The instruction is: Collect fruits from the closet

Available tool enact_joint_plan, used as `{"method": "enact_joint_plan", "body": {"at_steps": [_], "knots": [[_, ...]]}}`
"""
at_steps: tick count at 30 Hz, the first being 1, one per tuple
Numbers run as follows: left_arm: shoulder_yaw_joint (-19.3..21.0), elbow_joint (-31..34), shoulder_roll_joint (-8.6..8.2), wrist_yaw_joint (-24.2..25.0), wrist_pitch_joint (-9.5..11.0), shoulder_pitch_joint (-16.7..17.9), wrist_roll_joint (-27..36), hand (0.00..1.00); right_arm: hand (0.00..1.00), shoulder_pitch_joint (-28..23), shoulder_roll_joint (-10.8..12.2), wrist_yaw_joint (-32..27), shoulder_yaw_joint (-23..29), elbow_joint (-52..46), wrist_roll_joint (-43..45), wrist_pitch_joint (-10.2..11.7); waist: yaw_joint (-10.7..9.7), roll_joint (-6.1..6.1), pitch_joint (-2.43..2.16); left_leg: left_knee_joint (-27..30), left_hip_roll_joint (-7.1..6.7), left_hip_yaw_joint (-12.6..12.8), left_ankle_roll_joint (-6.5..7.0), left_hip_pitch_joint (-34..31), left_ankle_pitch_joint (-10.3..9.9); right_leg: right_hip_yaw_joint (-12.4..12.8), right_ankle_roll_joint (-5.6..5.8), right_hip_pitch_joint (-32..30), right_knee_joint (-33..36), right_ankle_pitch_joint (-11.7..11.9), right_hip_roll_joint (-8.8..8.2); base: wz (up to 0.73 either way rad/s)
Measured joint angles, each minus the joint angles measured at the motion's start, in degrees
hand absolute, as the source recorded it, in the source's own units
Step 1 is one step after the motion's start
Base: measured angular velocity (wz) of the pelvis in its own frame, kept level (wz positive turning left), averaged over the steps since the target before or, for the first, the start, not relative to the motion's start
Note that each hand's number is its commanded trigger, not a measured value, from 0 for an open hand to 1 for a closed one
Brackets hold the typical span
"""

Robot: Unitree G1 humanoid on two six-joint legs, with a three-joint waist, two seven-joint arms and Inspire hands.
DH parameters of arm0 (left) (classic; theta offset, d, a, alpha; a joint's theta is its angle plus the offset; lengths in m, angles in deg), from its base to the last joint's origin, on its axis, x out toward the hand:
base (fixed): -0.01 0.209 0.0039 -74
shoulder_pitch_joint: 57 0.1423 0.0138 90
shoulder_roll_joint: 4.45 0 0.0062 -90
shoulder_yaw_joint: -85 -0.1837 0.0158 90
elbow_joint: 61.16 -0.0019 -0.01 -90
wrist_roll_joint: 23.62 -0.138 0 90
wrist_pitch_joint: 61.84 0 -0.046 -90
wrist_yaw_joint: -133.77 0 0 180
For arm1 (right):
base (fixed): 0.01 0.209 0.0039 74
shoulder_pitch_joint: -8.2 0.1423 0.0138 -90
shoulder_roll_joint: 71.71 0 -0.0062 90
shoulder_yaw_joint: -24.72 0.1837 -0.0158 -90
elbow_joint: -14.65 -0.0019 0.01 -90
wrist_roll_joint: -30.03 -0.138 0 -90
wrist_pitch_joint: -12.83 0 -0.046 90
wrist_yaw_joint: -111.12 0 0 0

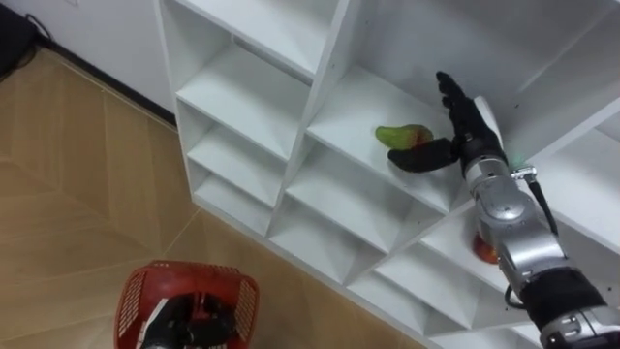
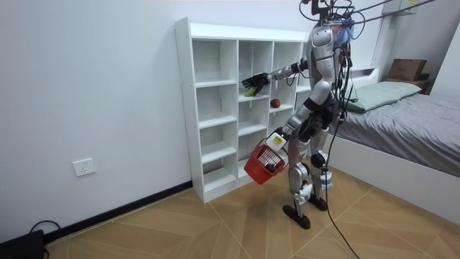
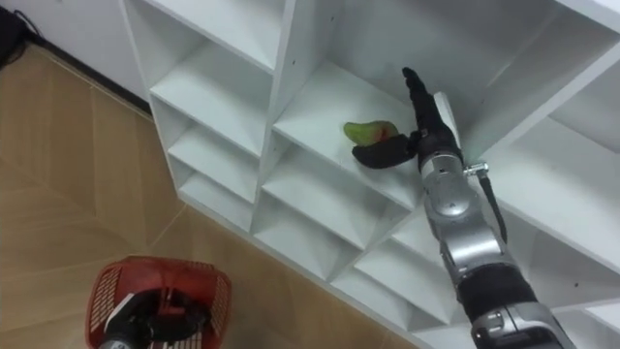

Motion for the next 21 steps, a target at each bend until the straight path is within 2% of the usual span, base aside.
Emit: {"method": "enact_joint_plan", "body": {"at_steps": [6,21], "knots": [[-0.5,0.0,0.15,0.4,0.0,-0.5,0.0,1.0,0.0,0.8,0.0,-0.1,-0.1,1.0,0.1,0.3,0.0,0.06,-0.04,0.0,0.16,0.0,-0.29,-1.6,0.5,-0.1,-0.03,-2.0,1.0,0.0,-0.01,0.0],[-3.7,0.2,0.91,1.0,0.0,-0.5,0.1,1.0,0.0,1.3,0.0,-0.1,-0.7,2.8,-0.2,0.4,0.1,0.15,-0.04,-0.1,0.09,-0.5,-0.4,-1.8,0.7,-0.1,-0.04,-2.1,0.9,0.0,-0.04,0.0]]}}
